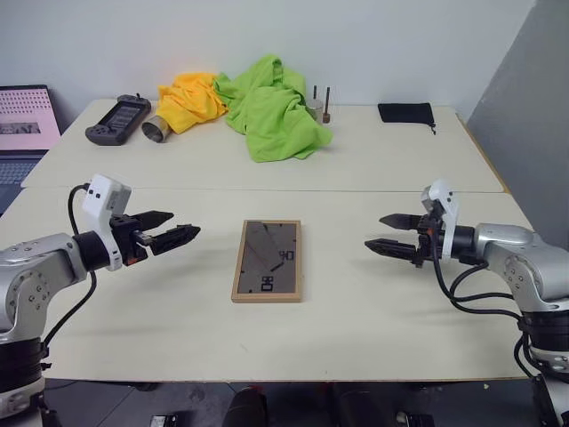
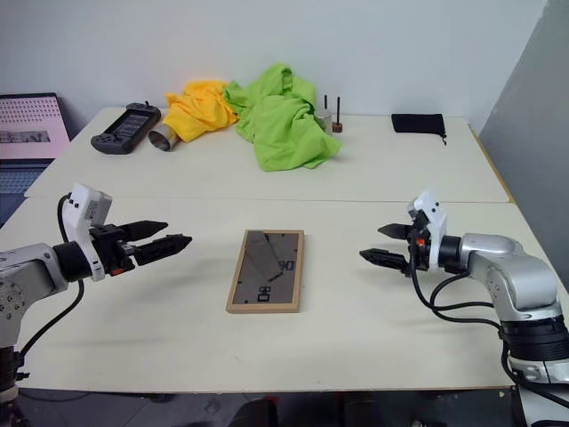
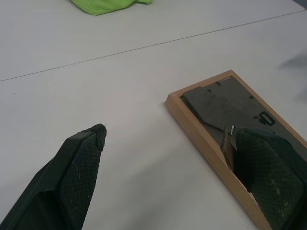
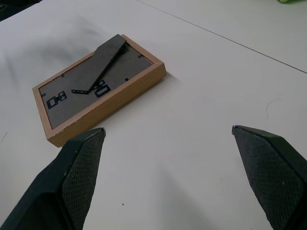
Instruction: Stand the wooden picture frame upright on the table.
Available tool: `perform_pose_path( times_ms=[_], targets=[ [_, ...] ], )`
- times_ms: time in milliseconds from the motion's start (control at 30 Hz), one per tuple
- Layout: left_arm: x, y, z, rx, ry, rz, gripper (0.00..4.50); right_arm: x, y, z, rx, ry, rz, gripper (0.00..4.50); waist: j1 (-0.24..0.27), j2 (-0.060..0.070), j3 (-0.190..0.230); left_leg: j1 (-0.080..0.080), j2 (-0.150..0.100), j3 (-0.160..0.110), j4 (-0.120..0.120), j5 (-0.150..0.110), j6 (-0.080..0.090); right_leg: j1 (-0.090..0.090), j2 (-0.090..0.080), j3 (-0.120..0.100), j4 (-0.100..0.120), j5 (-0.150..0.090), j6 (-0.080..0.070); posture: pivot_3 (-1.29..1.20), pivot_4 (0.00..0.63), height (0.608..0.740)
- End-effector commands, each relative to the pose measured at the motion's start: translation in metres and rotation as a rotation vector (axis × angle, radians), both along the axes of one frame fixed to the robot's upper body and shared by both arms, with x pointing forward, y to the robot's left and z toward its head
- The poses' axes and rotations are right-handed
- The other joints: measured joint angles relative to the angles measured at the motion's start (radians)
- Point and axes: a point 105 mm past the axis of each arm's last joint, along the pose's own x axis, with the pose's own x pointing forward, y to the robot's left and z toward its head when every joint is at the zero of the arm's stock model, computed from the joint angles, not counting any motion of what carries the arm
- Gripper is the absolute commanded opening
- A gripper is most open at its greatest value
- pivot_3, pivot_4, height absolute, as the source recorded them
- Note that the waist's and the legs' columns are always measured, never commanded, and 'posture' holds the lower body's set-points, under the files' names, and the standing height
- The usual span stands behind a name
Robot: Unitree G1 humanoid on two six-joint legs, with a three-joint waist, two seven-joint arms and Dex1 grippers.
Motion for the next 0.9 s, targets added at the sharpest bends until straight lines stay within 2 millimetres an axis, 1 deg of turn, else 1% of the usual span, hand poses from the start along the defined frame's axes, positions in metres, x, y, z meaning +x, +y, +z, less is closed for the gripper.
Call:
perform_pose_path(
  times_ms=[33,167,300,400,533,600,633,667,733,767,900],
  targets=[
    [0.004,0.002,0.01,0.049,-0.059,0.002,4.48,-0.001,-0.004,0.007,-0.016,-0.04,0.004,4.5,0.0,0.0,0.0,0.0,0.0,0.0,0.0,0.0,0.0,0.0,0.0,0.0,0.0,0.0,0.0,0.0,0.15,0.74],
    [0.005,-0.003,0.012,0.036,-0.057,-0.016,4.48,-0.004,-0.003,0.005,-0.022,-0.032,0.012,4.5,0.002,0.0,0.0,0.0,0.0,0.0,0.0,0.0,0.0,0.0,0.0,0.0,0.0,0.0,0.0,0.0,0.15,0.74],
    [0.01,0.001,0.01,0.043,-0.054,0.004,4.48,-0.002,-0.005,0.002,-0.038,-0.038,0.008,4.5,0.002,0.0,0.0,0.0,0.0,0.0,0.0,0.0,0.0,0.0,0.0,0.0,0.0,0.0,0.0,0.0,0.15,0.74],
    [0.007,-0.003,0.007,0.056,-0.037,-0.027,4.48,-0.006,0.001,0.003,-0.026,-0.034,0.03,4.5,0.002,0.0,0.0,0.0,0.0,0.0,0.0,0.0,0.0,0.0,0.0,0.0,0.0,0.0,0.0,0.0,0.15,0.74],
    [0.005,-0.003,0.0,0.067,-0.007,-0.038,4.48,-0.011,0.006,-0.003,-0.04,-0.02,0.065,4.5,0.003,0.0,0.0,0.0,0.0,0.0,0.0,0.0,0.0,0.0,0.0,0.0,0.0,0.0,0.0,0.0,0.15,0.74],
    [0.005,-0.004,-0.003,0.066,0.003,-0.047,4.5,-0.012,0.011,-0.004,-0.031,-0.021,0.073,4.13,0.003,0.0,0.0,0.0,0.0,0.0,0.0,0.0,0.0,0.0,0.0,0.0,0.0,0.0,0.0,0.0,0.15,0.74],
    [0.005,-0.004,-0.003,0.066,0.003,-0.048,4.31,-0.013,0.015,-0.004,-0.026,-0.022,0.085,4.01,0.003,0.0,0.0,0.0,0.0,0.0,0.0,0.0,0.0,0.0,0.0,0.0,0.0,0.0,0.0,0.0,0.15,0.74],
    [0.005,-0.005,-0.002,0.06,0.002,-0.051,4.09,-0.013,0.017,-0.004,-0.024,-0.026,0.093,3.69,0.003,0.0,0.0,0.0,0.0,0.0,0.001,0.0,0.0,0.0,0.0,0.0,0.001,0.0,0.0,0.0,0.15,0.74],
    [0.004,-0.006,-0.002,0.059,-0.001,-0.06,3.75,-0.013,0.023,-0.007,-0.023,-0.032,0.092,3.2,0.002,0.0,0.0,0.0,0.0,0.0,0.001,0.0,0.0,0.0,0.0,0.0,0.001,0.0,0.0,0.0,0.15,0.74],
    [0.003,-0.007,-0.004,0.063,0.001,-0.064,3.48,-0.013,0.026,-0.009,-0.028,-0.037,0.095,2.96,0.002,0.0,0.0,0.0,0.0,0.0,0.001,0.0,0.0,0.0,0.0,0.0,0.001,0.0,0.0,0.0,0.15,0.74],
    [0.0,-0.013,-0.014,0.078,0.01,-0.079,2.7,-0.016,0.037,-0.016,-0.019,-0.039,0.112,2.11,0.003,0.0,0.0,0.0,0.0,-0.001,0.001,0.0,0.0,0.0,0.0,0.0,0.001,0.0,0.0,0.0,0.15,0.74]
  ],
)
